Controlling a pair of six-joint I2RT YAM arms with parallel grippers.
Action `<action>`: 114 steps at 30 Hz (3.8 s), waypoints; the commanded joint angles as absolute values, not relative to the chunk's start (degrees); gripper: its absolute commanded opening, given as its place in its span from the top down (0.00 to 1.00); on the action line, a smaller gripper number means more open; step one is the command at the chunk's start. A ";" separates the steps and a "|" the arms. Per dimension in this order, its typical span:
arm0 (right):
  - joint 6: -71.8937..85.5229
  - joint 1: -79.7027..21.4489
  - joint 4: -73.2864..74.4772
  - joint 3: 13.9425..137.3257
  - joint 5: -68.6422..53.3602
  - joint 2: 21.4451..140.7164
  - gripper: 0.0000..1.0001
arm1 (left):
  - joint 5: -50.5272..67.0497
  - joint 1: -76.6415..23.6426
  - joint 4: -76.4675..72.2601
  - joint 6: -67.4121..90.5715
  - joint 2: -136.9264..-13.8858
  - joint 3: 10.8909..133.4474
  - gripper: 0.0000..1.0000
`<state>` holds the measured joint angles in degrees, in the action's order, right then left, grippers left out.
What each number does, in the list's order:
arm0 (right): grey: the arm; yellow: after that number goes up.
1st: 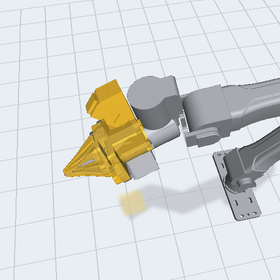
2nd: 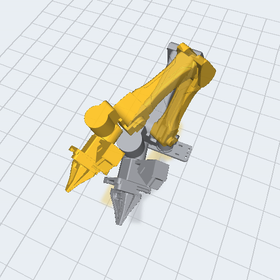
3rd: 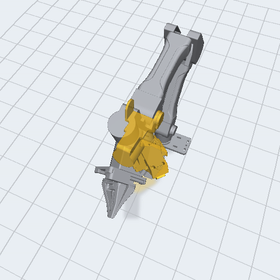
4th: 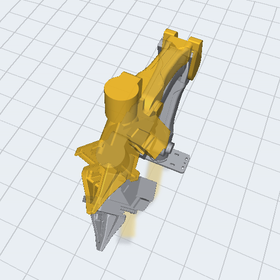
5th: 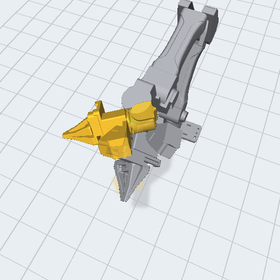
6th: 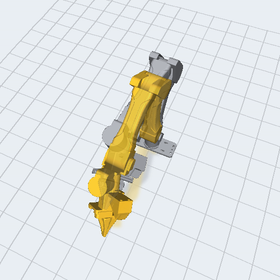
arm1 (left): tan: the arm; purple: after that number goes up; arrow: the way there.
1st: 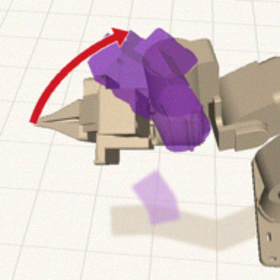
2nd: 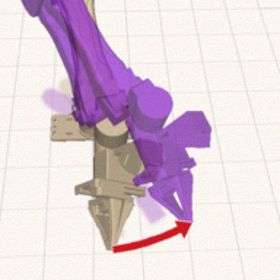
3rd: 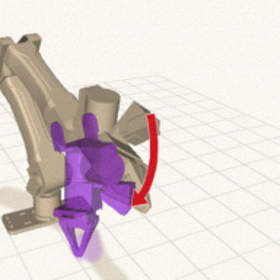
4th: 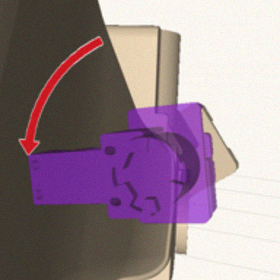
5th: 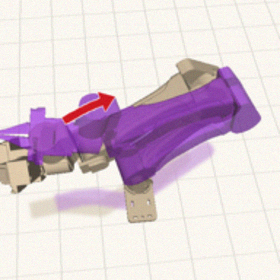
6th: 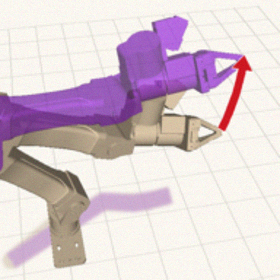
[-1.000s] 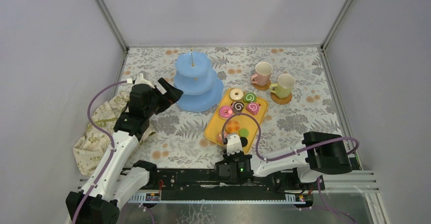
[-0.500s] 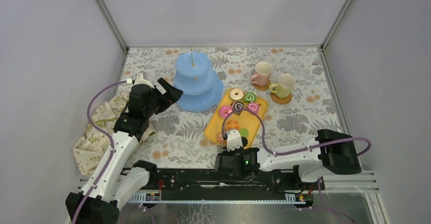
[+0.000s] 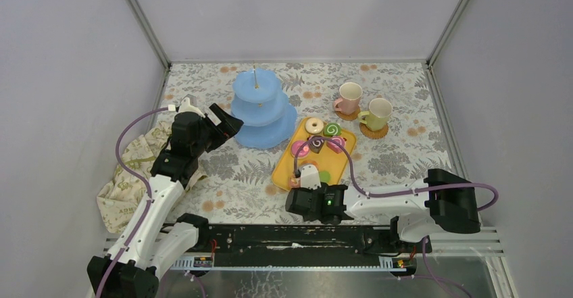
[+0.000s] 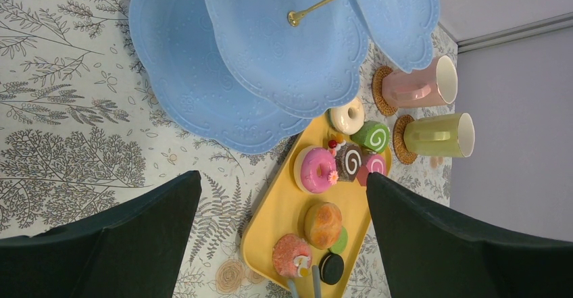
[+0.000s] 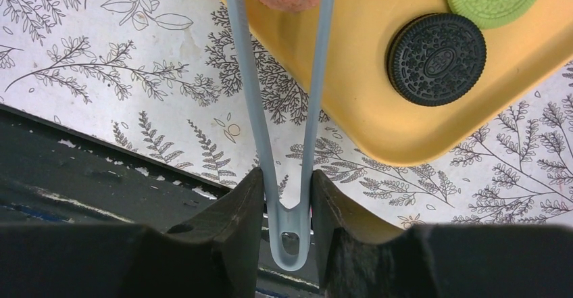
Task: Serve the afternoon tea
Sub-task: Adjust the clamp on the tray, then pick up the desert from the tray.
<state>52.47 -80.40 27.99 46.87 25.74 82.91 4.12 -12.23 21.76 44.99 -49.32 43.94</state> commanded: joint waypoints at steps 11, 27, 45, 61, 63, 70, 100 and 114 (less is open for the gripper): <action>47.95 -75.15 27.03 50.23 18.53 84.11 0.63 | 4.75 -12.31 18.63 45.00 -49.50 45.34 0.00; 44.95 -71.27 27.21 53.03 15.25 87.08 0.60 | 5.17 -12.30 18.29 45.00 -49.80 45.27 0.00; 41.10 -65.79 25.45 57.15 11.81 92.28 0.58 | 5.13 -12.24 17.49 44.83 -51.01 44.61 0.00; 39.49 -62.66 23.63 59.55 10.93 95.74 0.56 | 4.89 -12.23 17.23 44.74 -51.59 44.50 0.00; 39.35 -62.09 23.18 59.48 10.68 96.80 0.56 | 4.85 -12.22 17.23 44.69 -51.63 44.50 0.00; 38.79 -61.07 22.32 59.91 10.09 97.62 0.55 | 4.85 -12.20 16.73 44.81 -52.41 44.33 0.00; 38.53 -60.43 19.10 54.51 11.56 91.32 0.81 | 4.30 -12.18 17.02 44.67 -51.59 43.76 0.00; 38.18 -61.92 22.49 56.59 11.59 86.58 0.83 | 2.61 -12.22 18.50 44.30 -51.20 45.48 0.00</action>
